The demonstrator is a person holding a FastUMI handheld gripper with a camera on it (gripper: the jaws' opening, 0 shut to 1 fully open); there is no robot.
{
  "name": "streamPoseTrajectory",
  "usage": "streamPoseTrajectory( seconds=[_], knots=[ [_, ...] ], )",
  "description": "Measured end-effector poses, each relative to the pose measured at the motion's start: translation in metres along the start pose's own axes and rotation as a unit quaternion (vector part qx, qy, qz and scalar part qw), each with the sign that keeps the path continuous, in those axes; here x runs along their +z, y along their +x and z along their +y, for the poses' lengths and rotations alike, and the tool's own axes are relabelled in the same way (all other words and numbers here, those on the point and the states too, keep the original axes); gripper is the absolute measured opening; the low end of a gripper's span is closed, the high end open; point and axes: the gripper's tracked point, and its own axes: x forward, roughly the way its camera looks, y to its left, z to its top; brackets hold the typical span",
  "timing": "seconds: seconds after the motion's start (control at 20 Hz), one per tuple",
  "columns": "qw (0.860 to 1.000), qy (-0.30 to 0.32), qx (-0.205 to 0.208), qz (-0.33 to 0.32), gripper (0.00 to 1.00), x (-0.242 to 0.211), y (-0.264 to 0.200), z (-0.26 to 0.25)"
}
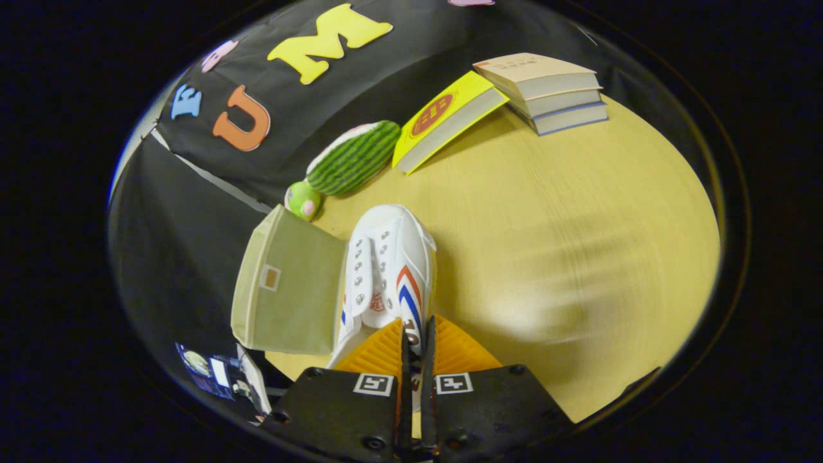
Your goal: Open the storage box then place both shoes into the box .Put the left shoe in first, then the right shoe, with the right side of both shoes facing outward in a uniform manner.
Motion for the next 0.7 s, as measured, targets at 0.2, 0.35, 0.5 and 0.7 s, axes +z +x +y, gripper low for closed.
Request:
streamPoseTrajectory(
  seconds=[0.2, 0.35, 0.5, 0.7],
  knots=[
    [0.999, 0.029, 0.019, -0.035, 0.11, 0.011, -0.021, 0.054],
    [0.998, 0.021, 0.031, -0.048, 0.10, 0.016, -0.032, 0.100],
    [0.998, 0.010, 0.032, -0.055, 0.10, 0.013, -0.032, 0.142],
    [0.997, 0.009, 0.045, -0.069, 0.11, 0.010, -0.020, 0.202]
  ],
)
